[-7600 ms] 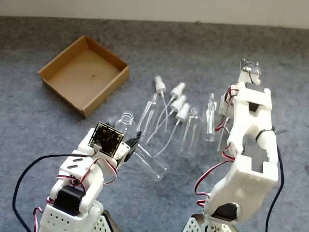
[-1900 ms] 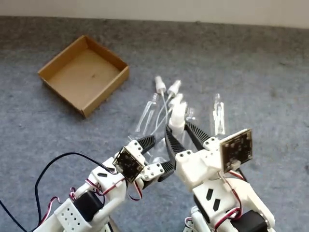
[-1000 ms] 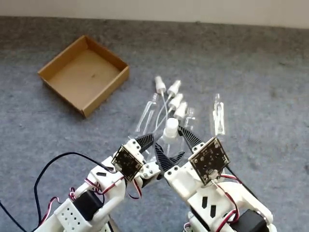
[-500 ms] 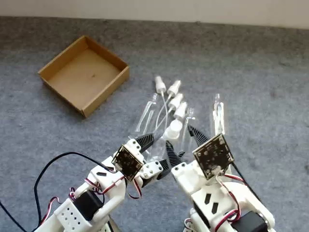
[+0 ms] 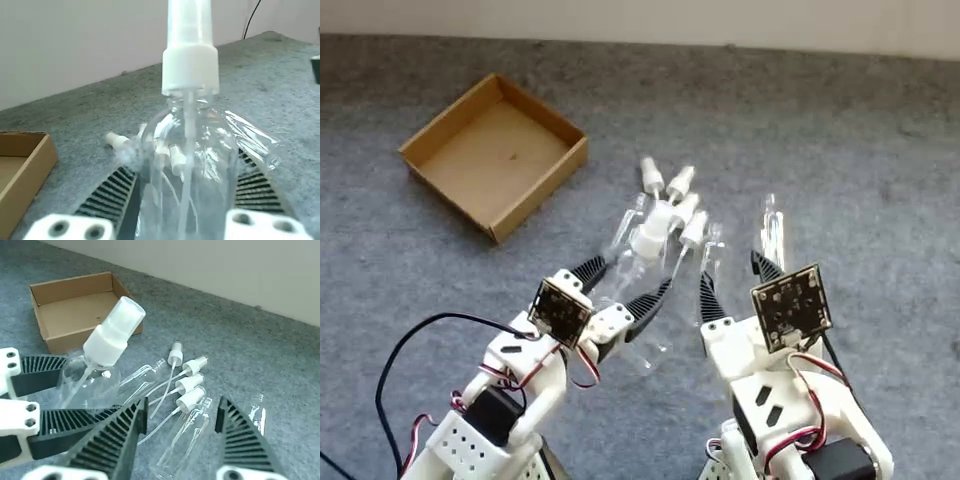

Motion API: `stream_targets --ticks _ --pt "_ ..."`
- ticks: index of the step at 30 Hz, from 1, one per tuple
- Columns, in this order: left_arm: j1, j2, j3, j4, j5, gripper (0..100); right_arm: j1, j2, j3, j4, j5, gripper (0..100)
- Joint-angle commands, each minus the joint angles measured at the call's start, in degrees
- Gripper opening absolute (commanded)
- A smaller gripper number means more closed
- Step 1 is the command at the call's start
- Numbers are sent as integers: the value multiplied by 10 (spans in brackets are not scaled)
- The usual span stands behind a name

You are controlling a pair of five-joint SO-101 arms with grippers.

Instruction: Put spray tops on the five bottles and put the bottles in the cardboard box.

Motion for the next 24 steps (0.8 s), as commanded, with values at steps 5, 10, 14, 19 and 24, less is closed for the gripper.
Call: stream_targets --ticks 5,10,14,19,24 --pt "-32 -9 12 -16 4 133 13 0 37 -7 4 202" --pt "-32 -9 12 -22 4 130 14 0 109 -106 3 182" --pt "-51 -9 12 -81 5 130 11 0 182 -216 3 51" --pt "-133 -9 12 -136 7 130 11 0 251 -342 3 19" --pt "-168 -9 12 -197 7 130 10 0 326 -465 2 19"
